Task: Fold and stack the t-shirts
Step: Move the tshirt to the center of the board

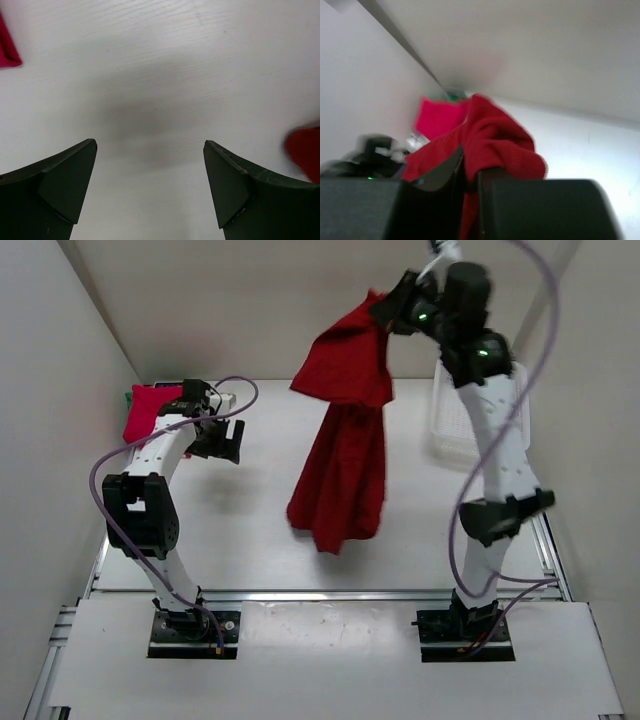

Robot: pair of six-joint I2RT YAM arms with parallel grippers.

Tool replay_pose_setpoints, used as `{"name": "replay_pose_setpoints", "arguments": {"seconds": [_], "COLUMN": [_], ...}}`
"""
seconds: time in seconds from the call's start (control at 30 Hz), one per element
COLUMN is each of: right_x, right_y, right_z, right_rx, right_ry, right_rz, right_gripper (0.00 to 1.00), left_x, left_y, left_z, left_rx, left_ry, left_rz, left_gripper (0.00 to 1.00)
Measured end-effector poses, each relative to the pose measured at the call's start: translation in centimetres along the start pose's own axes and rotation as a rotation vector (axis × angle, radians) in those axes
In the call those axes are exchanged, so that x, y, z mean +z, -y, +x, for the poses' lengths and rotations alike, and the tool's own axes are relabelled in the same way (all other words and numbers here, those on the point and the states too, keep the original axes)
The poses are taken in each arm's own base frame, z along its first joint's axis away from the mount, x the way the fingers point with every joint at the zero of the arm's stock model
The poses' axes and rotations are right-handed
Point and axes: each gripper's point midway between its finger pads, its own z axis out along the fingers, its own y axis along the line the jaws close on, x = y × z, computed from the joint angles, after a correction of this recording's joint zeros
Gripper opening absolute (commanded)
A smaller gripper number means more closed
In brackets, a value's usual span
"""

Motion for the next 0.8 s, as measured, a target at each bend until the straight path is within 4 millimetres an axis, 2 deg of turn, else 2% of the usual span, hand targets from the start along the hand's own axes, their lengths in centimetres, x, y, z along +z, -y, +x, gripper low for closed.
{"name": "replay_pose_setpoints", "arguments": {"seconds": [0.03,0.1,0.13,0.2,0.27,0.33,0.43,0.53,0.6,0.7,0.8], "right_x": [2.4,6.2,7.4,8.4,8.1,7.0,4.4,1.1,-0.9,-3.2,-5.7], "right_y": [1.9,5.8,7.5,10.5,12.6,13.7,13.3,12.0,10.9,9.3,8.3], "right_z": [3.6,11.0,14.1,19.7,23.3,24.9,25.0,25.1,26.1,30.2,36.8], "right_rx": [0.041,0.128,0.162,0.217,0.235,0.226,0.202,0.185,0.176,0.176,0.213], "right_ry": [-0.089,-0.265,-0.335,-0.471,-0.571,-0.631,-0.673,-0.712,-0.753,-0.853,-0.988], "right_rz": [0.026,0.087,0.114,0.183,0.247,0.291,0.303,0.303,0.297,0.278,0.26], "right_gripper": [0.46,0.63,0.66,0.68,0.67,0.64,0.55,0.54,0.57,0.64,0.68], "left_x": [-0.1,-0.5,-0.7,-1.1,-1.2,-1.2,-1.3,-1.1,-1.0,-0.8,-0.8], "left_y": [-0.4,-1.3,-1.7,-2.2,-2.1,-1.7,0.0,3.3,6.1,10.8,15.1], "left_z": [-0.2,-0.6,-0.9,-1.5,-1.7,-1.5,-0.1,3.5,6.5,10.4,13.5], "left_rx": [-0.006,-0.015,-0.017,-0.014,-0.002,0.022,0.077,0.163,0.235,0.374,0.533], "left_ry": [0.005,0.019,0.025,0.039,0.046,0.04,0.017,-0.046,-0.102,-0.167,-0.192], "left_rz": [-0.011,-0.038,-0.049,-0.072,-0.078,-0.069,-0.03,0.035,0.098,0.185,0.247], "left_gripper": [0.99,0.98,0.99,0.99,0.99,0.99,0.98,0.96,0.97,0.99,0.99]}}
